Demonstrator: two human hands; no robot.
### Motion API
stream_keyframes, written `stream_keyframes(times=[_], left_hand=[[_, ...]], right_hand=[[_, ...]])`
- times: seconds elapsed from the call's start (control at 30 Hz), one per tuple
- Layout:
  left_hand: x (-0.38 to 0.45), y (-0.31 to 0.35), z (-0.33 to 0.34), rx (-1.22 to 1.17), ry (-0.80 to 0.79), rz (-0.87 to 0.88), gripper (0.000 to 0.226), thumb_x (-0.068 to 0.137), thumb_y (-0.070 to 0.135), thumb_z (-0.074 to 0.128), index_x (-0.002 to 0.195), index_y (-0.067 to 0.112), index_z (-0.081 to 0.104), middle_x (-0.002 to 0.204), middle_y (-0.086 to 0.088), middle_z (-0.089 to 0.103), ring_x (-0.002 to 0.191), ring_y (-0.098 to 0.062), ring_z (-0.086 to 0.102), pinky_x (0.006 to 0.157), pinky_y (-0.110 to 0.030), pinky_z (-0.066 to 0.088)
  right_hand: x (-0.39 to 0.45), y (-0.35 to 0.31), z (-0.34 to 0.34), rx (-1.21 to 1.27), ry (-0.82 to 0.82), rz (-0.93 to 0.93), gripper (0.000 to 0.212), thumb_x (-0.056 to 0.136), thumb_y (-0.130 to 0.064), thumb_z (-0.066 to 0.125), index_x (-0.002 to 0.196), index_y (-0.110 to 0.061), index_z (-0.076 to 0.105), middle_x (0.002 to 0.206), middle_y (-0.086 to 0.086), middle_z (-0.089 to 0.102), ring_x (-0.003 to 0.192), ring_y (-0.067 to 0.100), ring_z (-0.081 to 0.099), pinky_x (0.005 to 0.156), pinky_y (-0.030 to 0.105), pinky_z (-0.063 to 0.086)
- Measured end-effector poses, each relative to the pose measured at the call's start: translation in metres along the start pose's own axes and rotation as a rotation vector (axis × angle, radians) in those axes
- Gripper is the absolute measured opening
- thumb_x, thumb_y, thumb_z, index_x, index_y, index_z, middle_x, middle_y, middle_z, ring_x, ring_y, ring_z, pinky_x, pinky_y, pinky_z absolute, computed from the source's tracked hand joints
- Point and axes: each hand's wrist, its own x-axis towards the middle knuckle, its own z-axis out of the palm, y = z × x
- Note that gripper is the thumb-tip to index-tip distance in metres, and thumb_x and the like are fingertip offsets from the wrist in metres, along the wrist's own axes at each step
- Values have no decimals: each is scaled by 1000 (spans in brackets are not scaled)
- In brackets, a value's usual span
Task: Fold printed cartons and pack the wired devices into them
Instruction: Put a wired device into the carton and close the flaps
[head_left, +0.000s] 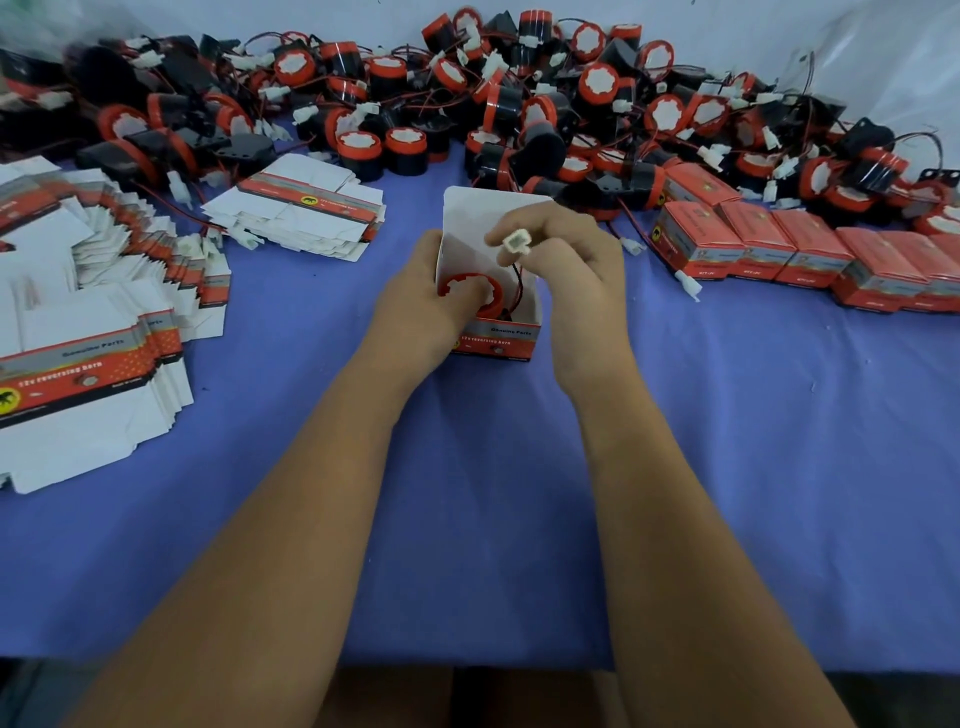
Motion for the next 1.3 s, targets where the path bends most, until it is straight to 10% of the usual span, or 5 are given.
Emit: stream_keyframes(times=[0.17,0.53,0.67,0.93,1.3], left_hand=[[1,-1,0,38,5,13,11,94,38,58,103,37,51,94,18,65,86,4,64,68,-18,49],[-2,0,1,-56,27,28,22,92,24,60,113,32,59,102,14,70,94,-5,67,85,-36,58],[-1,0,1,-55,73,17,23,92,22,61,114,28,59,102,14,69,90,1,65,75,-20,54],[-2,4,1,-52,137,-24,14,93,23,57,106,28,57,96,13,66,85,0,63,69,-20,51],[-2,9,-1,-183,71,-106,36,96,49,46,118,23,56,111,6,68,104,-12,66,96,-46,52]], right_hand=[[-3,-2,2,60,-133,-40,36,94,-14,53,62,-6,67,66,-5,68,74,8,62,78,22,49],[5,28,-4,-701,89,-242,31,80,-11,75,109,-24,73,77,-24,52,103,-11,32,104,33,26],[6,31,-7,-858,63,-350,21,76,-15,77,96,-19,78,92,-7,62,105,17,46,95,29,22],[8,31,-5,-751,-30,-268,15,83,2,67,87,-5,79,114,8,59,111,23,45,90,4,29],[4,25,1,-237,-32,80,13,98,-2,46,102,-13,51,104,0,64,100,11,66,90,35,54]])
